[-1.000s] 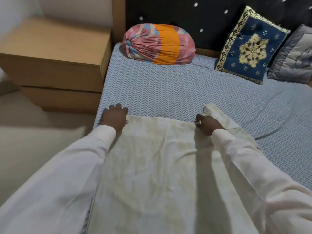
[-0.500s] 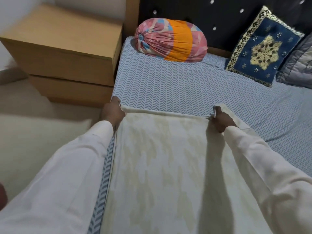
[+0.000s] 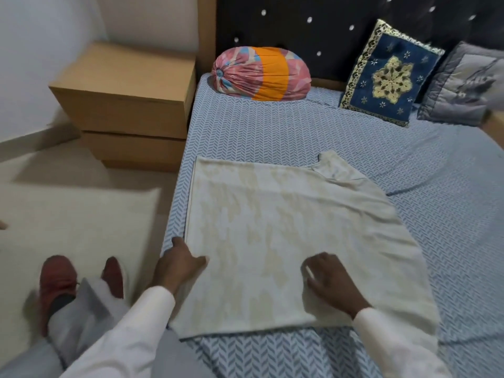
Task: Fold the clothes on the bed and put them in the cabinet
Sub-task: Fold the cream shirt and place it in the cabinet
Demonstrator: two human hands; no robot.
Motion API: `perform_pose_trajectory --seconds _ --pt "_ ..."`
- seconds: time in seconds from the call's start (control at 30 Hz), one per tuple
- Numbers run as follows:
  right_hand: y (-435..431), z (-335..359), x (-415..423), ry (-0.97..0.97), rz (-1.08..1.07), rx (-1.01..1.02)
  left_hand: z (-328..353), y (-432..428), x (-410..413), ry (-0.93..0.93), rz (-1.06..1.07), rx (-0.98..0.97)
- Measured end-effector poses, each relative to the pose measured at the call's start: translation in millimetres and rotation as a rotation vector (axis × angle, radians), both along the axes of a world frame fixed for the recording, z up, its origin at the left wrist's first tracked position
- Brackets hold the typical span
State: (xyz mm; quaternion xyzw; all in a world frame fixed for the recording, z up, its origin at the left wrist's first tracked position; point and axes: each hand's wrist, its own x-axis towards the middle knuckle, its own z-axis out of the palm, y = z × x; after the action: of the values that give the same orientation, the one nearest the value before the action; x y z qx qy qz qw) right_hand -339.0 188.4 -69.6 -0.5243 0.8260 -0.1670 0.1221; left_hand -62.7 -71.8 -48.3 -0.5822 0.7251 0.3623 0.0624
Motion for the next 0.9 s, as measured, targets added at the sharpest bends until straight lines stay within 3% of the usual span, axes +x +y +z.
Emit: perform_pose_trajectory --seconds 0.2,0.37,0.5,0.6,0.77,0.9 --pt "92.5 -16.7 40.8 0.163 -0.084 0.037 3.5 80.7 54.9 -0.08 -0.081 0.132" --pt "125.9 -15.1 34.9 0.238 -0.194 0.065 -25.7 75.1 87.8 0.042 -0.013 0.173" --pt "142.1 -2.5 39.8 0.334 -0.336 0.149 -45.3 66.5 106.1 0.027 0.019 0.115" --pt "158.6 -2.4 35.7 0.392 -0.472 0.135 -15.9 81.8 106.3 -0.014 0.018 0.032" --pt "191.9 5.0 18.8 0.351 -0.574 0.07 -2.2 93.9 101.5 -0.114 -0.024 -0.016" --pt "215.6 7.2 15.9 0.294 -0.572 0.188 -14.2 86.9 101.7 -0.198 -0.042 -0.036"
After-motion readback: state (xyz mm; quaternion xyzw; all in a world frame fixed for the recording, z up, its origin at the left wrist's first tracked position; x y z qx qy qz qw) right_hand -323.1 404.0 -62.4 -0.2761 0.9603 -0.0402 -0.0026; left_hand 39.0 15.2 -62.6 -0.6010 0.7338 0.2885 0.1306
